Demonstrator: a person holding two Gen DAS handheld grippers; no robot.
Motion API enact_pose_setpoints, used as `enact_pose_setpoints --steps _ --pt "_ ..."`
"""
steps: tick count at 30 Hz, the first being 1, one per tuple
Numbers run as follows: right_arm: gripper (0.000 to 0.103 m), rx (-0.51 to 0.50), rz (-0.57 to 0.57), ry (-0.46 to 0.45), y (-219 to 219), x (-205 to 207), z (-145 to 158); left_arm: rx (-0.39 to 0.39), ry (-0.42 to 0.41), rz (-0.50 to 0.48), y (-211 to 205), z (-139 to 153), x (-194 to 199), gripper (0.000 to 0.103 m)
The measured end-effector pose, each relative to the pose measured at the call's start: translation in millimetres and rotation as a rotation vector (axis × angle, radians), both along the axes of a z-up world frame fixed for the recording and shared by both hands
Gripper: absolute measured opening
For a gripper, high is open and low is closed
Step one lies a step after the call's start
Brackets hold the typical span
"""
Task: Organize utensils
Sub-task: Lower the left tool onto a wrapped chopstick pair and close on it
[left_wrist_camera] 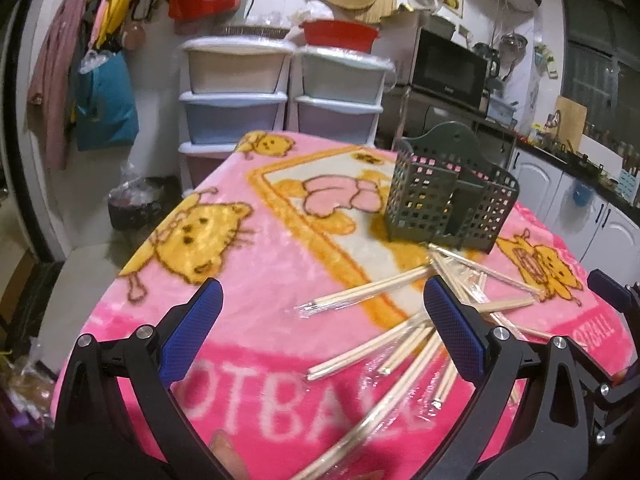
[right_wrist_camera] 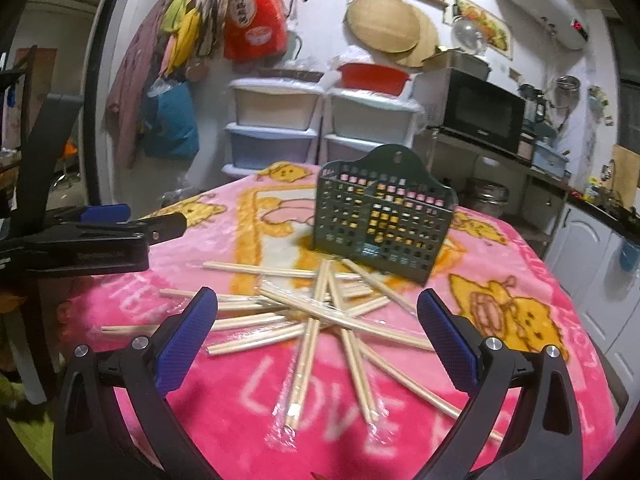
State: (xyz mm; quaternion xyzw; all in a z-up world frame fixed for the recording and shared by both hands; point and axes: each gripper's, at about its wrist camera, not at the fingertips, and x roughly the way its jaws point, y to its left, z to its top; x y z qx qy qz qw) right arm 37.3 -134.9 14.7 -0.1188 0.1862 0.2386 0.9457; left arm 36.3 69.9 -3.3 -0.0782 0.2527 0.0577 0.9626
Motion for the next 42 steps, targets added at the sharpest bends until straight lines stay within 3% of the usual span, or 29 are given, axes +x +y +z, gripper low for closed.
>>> enact_pose_setpoints --steps 15,18,22,32,37,42 --pt "0.097 -0.161 0.084 0.073 38 34 -9 0.045 0.144 -0.021 30 -8 38 0.093" --pt "0.096 -0.206 0.109 0.085 47 39 -14 0.038 0.160 -0.060 33 -11 43 0.093" --pt "0.086 -0.260 0.138 0.090 55 47 -19 0.021 0.206 -0.141 34 -17 52 0.092" --pt "0.072 -0.367 0.225 0.135 62 75 -30 0.017 0.324 -0.306 25 -35 79 0.064" --pt "0.061 -0.393 0.261 0.174 66 87 -37 0.015 0.369 -0.368 19 -45 90 0.061" --pt "0.052 -0.448 0.286 0.194 69 97 -43 0.012 0.410 -0.400 18 -50 101 0.049"
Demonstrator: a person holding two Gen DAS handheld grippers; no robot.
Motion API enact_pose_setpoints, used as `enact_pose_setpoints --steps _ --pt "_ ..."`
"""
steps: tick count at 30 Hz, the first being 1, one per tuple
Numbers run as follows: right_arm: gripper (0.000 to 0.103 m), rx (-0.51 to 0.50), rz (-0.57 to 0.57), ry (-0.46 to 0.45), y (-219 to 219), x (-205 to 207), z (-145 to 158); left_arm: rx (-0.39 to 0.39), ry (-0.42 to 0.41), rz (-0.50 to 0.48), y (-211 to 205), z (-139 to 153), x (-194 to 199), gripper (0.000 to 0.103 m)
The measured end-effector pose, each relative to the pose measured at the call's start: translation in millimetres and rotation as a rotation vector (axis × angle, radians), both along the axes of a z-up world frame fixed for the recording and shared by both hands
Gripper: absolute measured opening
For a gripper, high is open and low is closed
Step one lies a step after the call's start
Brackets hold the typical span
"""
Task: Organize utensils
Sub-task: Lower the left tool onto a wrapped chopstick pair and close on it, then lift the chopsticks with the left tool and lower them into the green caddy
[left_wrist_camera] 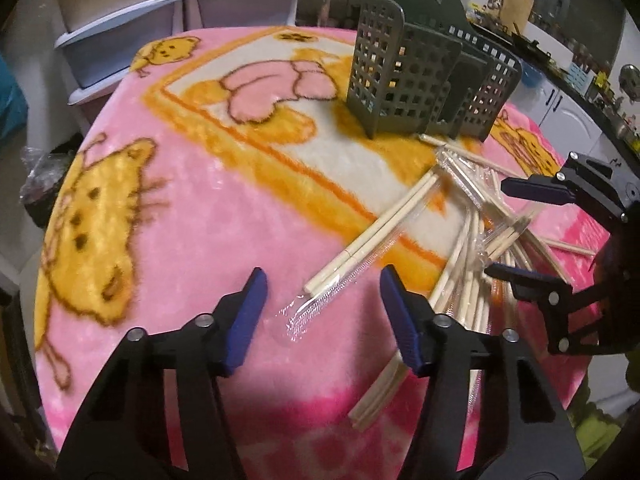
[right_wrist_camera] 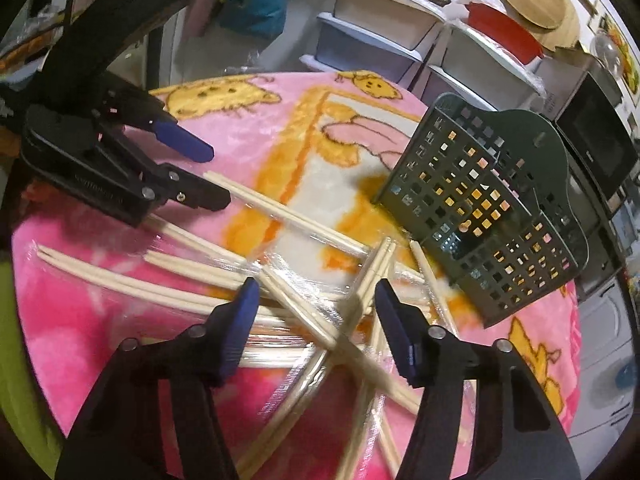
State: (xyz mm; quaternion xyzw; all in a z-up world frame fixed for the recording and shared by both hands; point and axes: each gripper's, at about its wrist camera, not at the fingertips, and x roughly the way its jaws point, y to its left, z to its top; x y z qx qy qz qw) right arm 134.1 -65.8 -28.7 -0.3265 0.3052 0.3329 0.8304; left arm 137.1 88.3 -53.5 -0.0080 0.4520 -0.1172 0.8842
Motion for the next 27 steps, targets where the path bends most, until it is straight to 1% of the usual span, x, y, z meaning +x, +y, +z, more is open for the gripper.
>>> enact_pose_setpoints --steps 1,2,3,4,5,6,7,9,11,12,13,15,19,22,27 --pt "0.047 -0.003 0.005 0.002 1 1 0 0.002 0.006 -0.003 0 -1 2 0.047" --pt "0.044 -0.006 0.011 0.008 1 2 -1 0.006 0.006 -0.003 -1 -2 3 0.044" --pt "0.038 -0.011 0.016 0.012 2 3 -1 0.014 0.006 -0.003 -1 -3 4 0.042" --pt "0.031 -0.017 0.021 0.012 2 4 -1 0.018 0.005 -0.001 -1 -3 5 0.038" --pt "0.027 -0.020 0.023 0.012 3 4 -2 0.020 0.006 0.002 0 -3 6 0.036" --pt "0.019 -0.019 0.023 0.014 3 4 -2 0.018 0.007 0.006 2 -3 6 0.033" --pt "0.018 -0.011 0.024 0.017 2 5 -1 0.015 0.008 0.007 3 -3 7 0.030" --pt "0.016 -0.007 0.028 0.014 2 6 0 0.017 0.006 0.013 6 -2 6 0.021" --pt "0.015 0.003 0.033 0.005 0 6 3 0.015 0.007 0.013 6 -2 6 0.018" --pt "0.014 0.020 0.030 0.008 -2 7 5 0.014 0.004 0.011 6 -1 5 0.017" --pt "0.014 0.042 0.021 0.014 -4 8 9 0.012 0.001 0.011 6 0 5 0.014" --pt "0.012 0.081 0.000 0.023 -9 12 15 -0.007 -0.009 0.009 6 3 4 0.012" --pt "0.011 0.189 -0.055 0.060 -27 23 30 -0.026 -0.070 0.003 0 21 -1 0.009" --pt "0.011 0.267 -0.093 0.089 -44 30 40 -0.051 -0.129 -0.009 -7 42 -4 0.008" --pt "0.010 0.360 -0.132 0.096 -65 30 57 -0.092 -0.225 -0.032 -20 79 -8 0.005"
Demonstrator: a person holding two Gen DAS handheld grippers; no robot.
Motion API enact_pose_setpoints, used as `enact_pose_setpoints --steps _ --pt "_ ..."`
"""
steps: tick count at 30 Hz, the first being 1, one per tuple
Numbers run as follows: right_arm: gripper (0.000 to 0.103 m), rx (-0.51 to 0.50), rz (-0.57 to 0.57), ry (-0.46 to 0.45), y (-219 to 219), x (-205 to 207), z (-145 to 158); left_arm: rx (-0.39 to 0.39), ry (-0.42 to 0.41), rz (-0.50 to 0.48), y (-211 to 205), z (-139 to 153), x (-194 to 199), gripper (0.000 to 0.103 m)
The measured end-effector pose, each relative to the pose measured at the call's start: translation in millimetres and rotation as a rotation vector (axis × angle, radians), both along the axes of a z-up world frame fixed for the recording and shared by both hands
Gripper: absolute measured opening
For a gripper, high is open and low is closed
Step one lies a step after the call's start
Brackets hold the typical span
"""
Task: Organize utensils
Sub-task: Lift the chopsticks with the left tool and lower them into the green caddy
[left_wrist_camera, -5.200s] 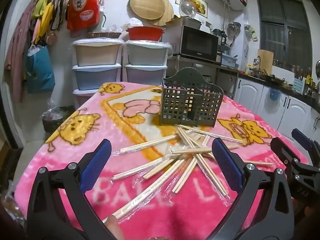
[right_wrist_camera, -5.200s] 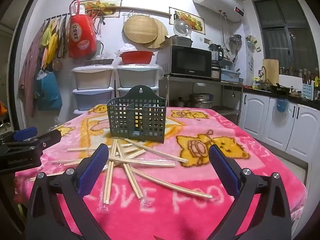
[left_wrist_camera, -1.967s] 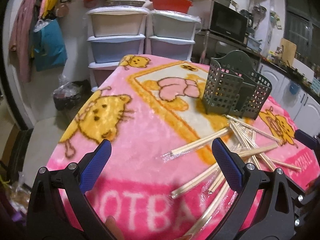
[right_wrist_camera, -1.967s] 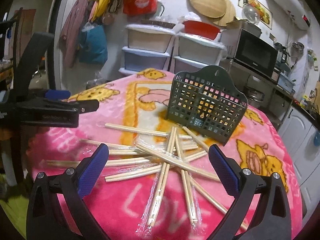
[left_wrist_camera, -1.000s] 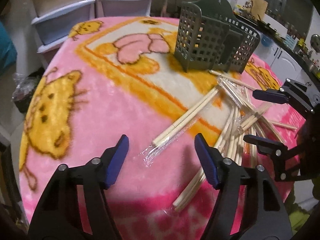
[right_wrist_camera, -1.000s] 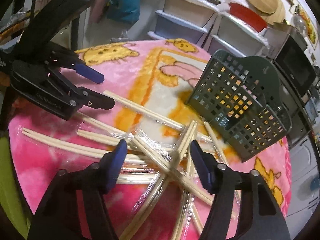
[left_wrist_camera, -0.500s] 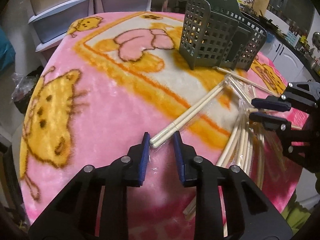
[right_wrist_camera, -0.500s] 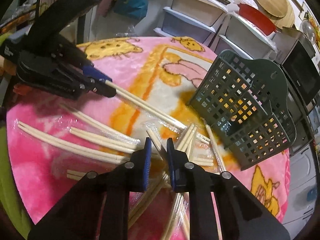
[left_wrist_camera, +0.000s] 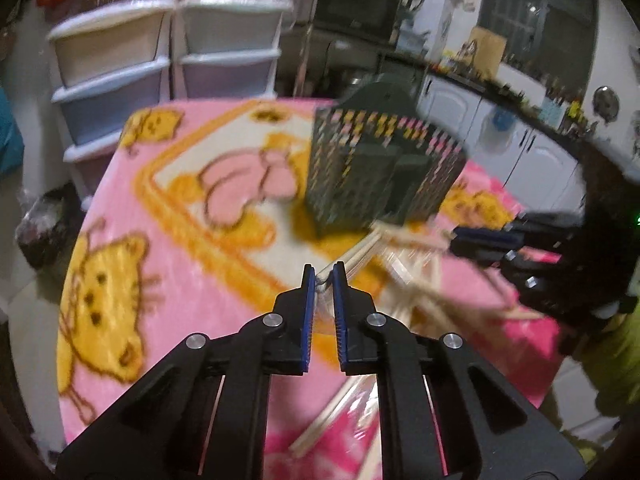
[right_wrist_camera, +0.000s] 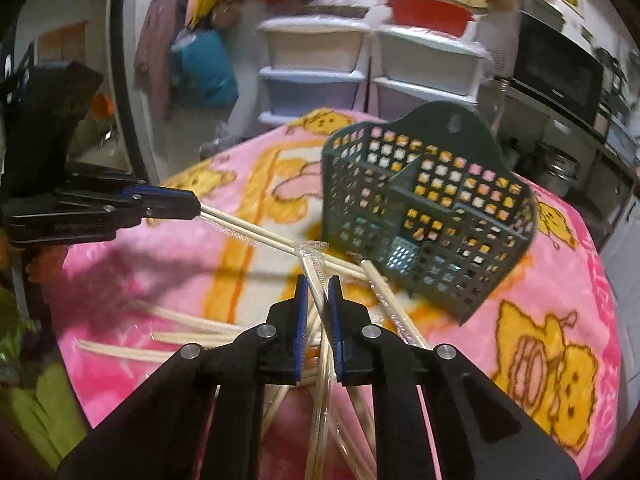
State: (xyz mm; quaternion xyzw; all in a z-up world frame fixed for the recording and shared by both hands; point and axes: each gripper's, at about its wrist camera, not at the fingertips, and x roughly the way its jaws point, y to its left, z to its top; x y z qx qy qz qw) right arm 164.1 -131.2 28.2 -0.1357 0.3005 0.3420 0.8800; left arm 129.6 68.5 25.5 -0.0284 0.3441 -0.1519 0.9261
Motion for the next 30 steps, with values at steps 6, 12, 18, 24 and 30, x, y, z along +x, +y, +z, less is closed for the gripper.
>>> enact_pose_setpoints --steps 6,12,18,24,30 --pt "0.008 0.089 -0.057 -0.027 -26 -1 20 -0.025 -0.076 -0.032 -22 31 2 0.004" --pt "0.005 0.166 -0.117 -0.061 -54 2 42 -0.046 -0.114 -0.058 -42 50 8 0.004" --pt "0.005 0.212 -0.151 -0.085 -68 8 62 -0.062 -0.144 -0.072 -53 67 13 0.004" --pt "0.005 0.246 -0.154 -0.124 -72 9 83 -0.062 -0.184 -0.087 -60 88 15 0.004" --pt "0.005 0.289 -0.156 -0.199 -70 12 114 -0.044 -0.250 -0.108 -69 120 16 0.004"
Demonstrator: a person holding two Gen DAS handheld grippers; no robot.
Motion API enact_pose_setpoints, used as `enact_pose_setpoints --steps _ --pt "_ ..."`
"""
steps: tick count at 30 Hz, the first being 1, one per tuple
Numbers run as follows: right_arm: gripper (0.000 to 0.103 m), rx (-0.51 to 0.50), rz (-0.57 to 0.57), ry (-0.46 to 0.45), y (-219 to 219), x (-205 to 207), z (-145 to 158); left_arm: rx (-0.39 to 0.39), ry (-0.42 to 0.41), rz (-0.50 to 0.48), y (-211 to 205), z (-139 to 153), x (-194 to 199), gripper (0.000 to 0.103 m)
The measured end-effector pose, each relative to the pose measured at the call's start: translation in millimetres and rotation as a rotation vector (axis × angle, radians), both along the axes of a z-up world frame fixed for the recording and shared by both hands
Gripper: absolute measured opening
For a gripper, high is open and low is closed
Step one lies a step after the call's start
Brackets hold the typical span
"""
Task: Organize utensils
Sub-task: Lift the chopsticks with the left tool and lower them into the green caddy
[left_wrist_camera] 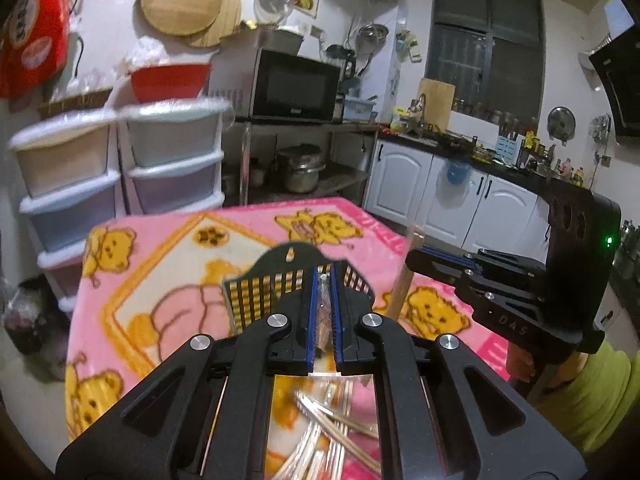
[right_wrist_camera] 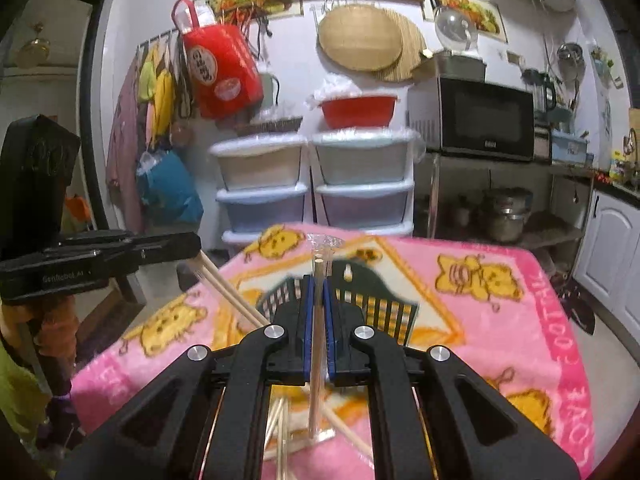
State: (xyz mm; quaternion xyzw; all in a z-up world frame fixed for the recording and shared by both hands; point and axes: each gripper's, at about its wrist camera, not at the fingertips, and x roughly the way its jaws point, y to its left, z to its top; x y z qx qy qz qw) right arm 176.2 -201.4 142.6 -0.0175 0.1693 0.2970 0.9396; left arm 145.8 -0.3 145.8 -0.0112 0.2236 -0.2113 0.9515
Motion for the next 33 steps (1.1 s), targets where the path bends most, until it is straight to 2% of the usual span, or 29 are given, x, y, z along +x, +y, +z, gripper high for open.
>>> enact_pose_setpoints --steps 10,16,25,33 --pt "0.005 0.084 -0.047 -0.139 -12 10 53 -0.010 -0.072 0.010 -4 35 10 0.004" --pt "0.005 0.108 -0.094 -0.160 -20 29 70 -0.034 -0.072 0.027 -3 40 23 0.004" --pt "0.005 0.119 -0.146 -0.141 -20 55 62 -0.051 -0.029 0.063 0 21 44 0.004" --pt "0.005 0.105 -0.188 -0.088 -14 73 35 -0.080 0.027 0.067 4 -6 53 0.004"
